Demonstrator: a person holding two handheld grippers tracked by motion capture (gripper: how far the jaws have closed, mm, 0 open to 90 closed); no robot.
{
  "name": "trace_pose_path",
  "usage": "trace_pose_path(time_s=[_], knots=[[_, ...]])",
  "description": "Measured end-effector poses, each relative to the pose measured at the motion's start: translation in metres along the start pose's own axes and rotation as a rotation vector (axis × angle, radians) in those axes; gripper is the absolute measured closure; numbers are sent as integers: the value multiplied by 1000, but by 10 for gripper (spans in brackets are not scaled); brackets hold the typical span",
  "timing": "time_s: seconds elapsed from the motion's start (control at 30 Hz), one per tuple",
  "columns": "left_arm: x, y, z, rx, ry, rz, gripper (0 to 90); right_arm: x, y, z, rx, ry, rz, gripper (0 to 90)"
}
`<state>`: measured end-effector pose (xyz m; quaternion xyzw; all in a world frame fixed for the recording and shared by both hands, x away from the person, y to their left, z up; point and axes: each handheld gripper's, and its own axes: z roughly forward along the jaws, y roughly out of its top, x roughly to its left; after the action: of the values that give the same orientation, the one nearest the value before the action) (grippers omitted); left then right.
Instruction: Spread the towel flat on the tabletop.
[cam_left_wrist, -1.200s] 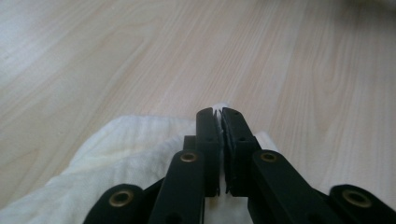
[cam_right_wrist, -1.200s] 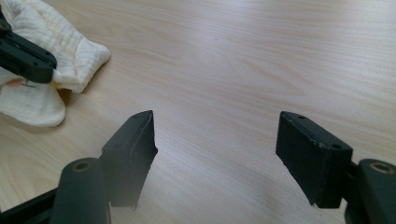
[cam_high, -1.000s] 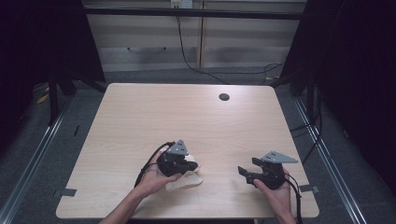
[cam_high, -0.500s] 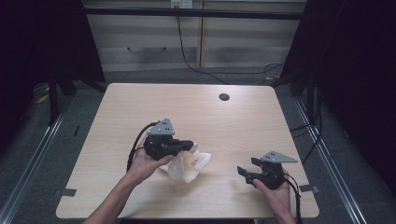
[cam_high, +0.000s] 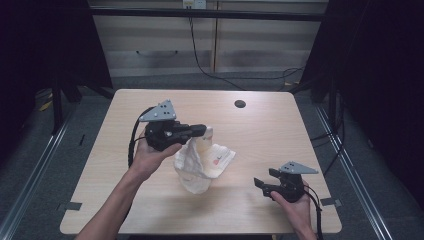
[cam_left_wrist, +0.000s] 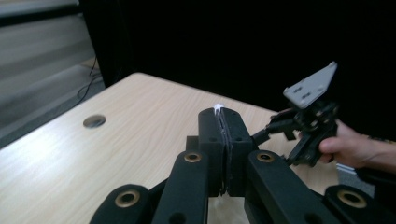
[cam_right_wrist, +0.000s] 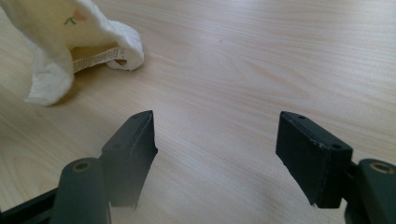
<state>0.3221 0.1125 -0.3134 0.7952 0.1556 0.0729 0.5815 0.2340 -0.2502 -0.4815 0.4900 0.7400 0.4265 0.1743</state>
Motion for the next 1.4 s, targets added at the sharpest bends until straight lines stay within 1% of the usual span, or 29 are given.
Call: trace_pose_path(time_s=[0.07, 0.13, 0.17, 0.2, 0.23, 0.27, 0.33, 0.37, 0.47, 0.57, 0.6, 0.63, 0.7, 0.73, 0.77, 0.8, 0.83, 0.87, 0.97, 1.0, 1.03, 1.1, 1.2, 1.23, 1.27, 1.3, 1.33, 1.37, 1.4], knots=[[-2, 2, -2, -9, -2, 5, 887, 0, 1, 0, 1, 1, -3, 285], [-4, 4, -7, -25, -20, 6, 887, 1, 3, 0, -8, 4, -6, 285], [-7, 2, -12, -26, -10, 17, 887, 2, 5, 0, -12, 6, -12, 286], [-7, 2, -12, -26, -10, 17, 887, 2, 5, 0, -12, 6, -12, 286], [-7, -3, -17, -25, -9, 18, 887, 4, 7, 0, -13, 10, -18, 286], [-7, -3, -17, -25, -9, 18, 887, 4, 7, 0, -13, 10, -18, 286], [-7, -14, -27, -23, 4, 14, 887, 8, 11, 2, -11, 17, -27, 288], [-7, -14, -27, -23, 4, 14, 887, 8, 11, 2, -11, 17, -27, 288], [-1, -31, -39, -8, 32, -13, 887, 15, 18, 8, -3, 32, -52, 300], [6, -40, -45, -5, 56, -37, 887, 23, 26, 18, 9, 62, -78, 321], [6, -40, -45, -5, 56, -37, 887, 23, 26, 18, 9, 62, -78, 321], [8, -43, -48, -7, 68, -46, 887, 26, 28, 21, 13, 69, -87, 339], [16, -50, -57, -13, 97, -69, 887, 34, 36, 34, 16, 108, -117, 389], [17, -52, -59, -8, 105, -69, 887, 36, 39, 40, 25, 123, -130, 408], [17, -52, -59, -8, 105, -69, 886, 36, 39, 40, 25, 123, -130, 408], [22, -57, -63, -5, 122, -81, 887, 41, 42, 51, 43, 146, -139, 420], [22, -57, -63, -5, 122, -81, 887, 41, 42, 51, 43, 146, -139, 420], [25, -61, -65, 2, 135, -86, 887, 44, 44, 60, 49, 161, -148, 437], [30, -70, -70, 5, 153, -105, 886, 48, 48, 69, 44, 183, -149, 451], [30, -70, -70, 5, 153, -105, 886, 48, 48, 69, 44, 183, -149, 451], [33, -76, -74, 2, 165, -119, 886, 50, 50, 72, 39, 201, -146, 464], [35, -81, -78, 0, 175, -133, 886, 53, 49, 77, 40, 220, -147, 509], [37, -87, -81, 2, 182, -146, 886, 57, 46, 82, 48, 229, -162, 538], [39, -92, -83, 10, 193, -154, 886, 60, 44, 87, 60, 239, -180, 557], [39, -92, -83, 10, 193, -154, 886, 60, 44, 89, 61, 247, -179, 570], [42, -97, -84, 7, 196, -167, 886, 61, 44, 91, 65, 254, -183, 578], [42, -97, -84, 7, 196, -167, 886, 61, 44, 91, 65, 254, -183, 578], [44, -102, -85, 0, 200, -184, 886, 62, 45, 97, 72, 240, -198, 602], [44, -102, -85, 0, 200, -184, 886, 62, 45, 97, 72, 240, -198, 602]])
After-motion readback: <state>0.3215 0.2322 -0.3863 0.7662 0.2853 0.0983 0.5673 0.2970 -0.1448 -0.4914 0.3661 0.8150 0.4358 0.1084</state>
